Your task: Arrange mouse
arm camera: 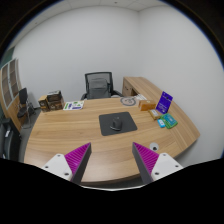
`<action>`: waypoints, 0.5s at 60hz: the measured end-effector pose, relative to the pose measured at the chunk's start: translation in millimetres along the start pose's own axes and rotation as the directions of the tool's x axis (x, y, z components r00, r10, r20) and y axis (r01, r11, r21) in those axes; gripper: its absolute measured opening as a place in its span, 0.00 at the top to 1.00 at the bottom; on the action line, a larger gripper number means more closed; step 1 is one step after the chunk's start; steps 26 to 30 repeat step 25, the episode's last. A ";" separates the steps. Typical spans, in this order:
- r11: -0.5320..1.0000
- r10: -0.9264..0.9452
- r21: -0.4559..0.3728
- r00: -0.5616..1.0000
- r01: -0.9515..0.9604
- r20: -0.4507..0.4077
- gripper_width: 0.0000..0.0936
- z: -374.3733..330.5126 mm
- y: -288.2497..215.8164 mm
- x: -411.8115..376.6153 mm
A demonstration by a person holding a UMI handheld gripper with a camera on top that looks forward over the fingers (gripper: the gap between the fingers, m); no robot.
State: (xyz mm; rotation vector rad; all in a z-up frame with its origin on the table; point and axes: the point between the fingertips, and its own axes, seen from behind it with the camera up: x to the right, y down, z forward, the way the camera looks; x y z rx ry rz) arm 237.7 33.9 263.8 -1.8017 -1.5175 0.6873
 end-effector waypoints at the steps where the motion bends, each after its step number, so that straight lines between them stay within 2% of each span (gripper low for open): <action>1: 1.000 0.002 0.001 1.000 -0.002 0.001 0.09 -3.8 1.8 -1.3; 30: 1.000 -0.007 -0.001 1.000 0.007 0.021 0.09 -23.8 17.1 -11.8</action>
